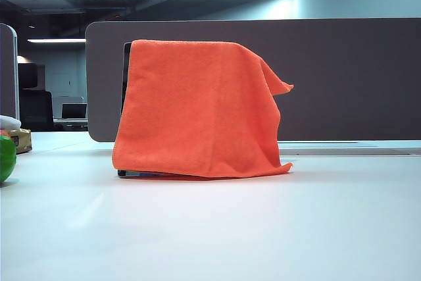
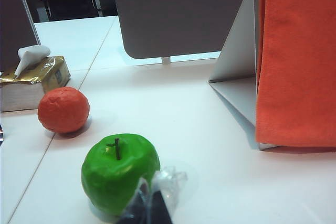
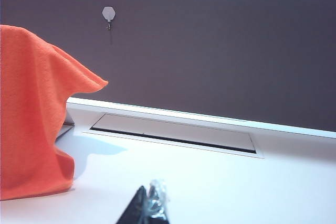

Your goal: Pick up the cloth from the table and use it to cover the mirror.

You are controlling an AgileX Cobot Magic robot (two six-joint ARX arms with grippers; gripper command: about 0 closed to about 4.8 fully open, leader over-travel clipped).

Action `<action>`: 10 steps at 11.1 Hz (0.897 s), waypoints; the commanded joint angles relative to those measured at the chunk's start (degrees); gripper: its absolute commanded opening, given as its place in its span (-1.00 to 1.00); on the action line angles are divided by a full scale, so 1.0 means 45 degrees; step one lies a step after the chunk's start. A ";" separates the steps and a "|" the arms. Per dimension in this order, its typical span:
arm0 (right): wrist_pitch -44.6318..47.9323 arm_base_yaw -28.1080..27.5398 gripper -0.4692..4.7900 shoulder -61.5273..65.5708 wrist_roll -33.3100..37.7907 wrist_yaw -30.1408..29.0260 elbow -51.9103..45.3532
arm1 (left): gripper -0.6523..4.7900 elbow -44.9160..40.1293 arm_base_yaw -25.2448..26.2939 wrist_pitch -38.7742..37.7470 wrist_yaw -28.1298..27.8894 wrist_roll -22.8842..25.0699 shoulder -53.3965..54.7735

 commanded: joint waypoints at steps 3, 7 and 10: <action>0.0233 0.0000 -0.84 -0.0015 0.0782 0.0544 -0.0015 | -0.78 0.0039 0.0019 0.0573 -0.0899 -0.1719 0.0010; 0.0238 -0.0005 -0.84 -0.0015 0.0758 0.0534 -0.0015 | -0.78 0.0039 0.0019 0.0355 -0.0889 -0.1719 0.0010; 0.0029 -0.0010 -0.84 -0.0015 0.0194 0.0544 -0.0015 | -0.78 0.0039 0.0010 0.0267 -0.0801 -0.1671 0.0010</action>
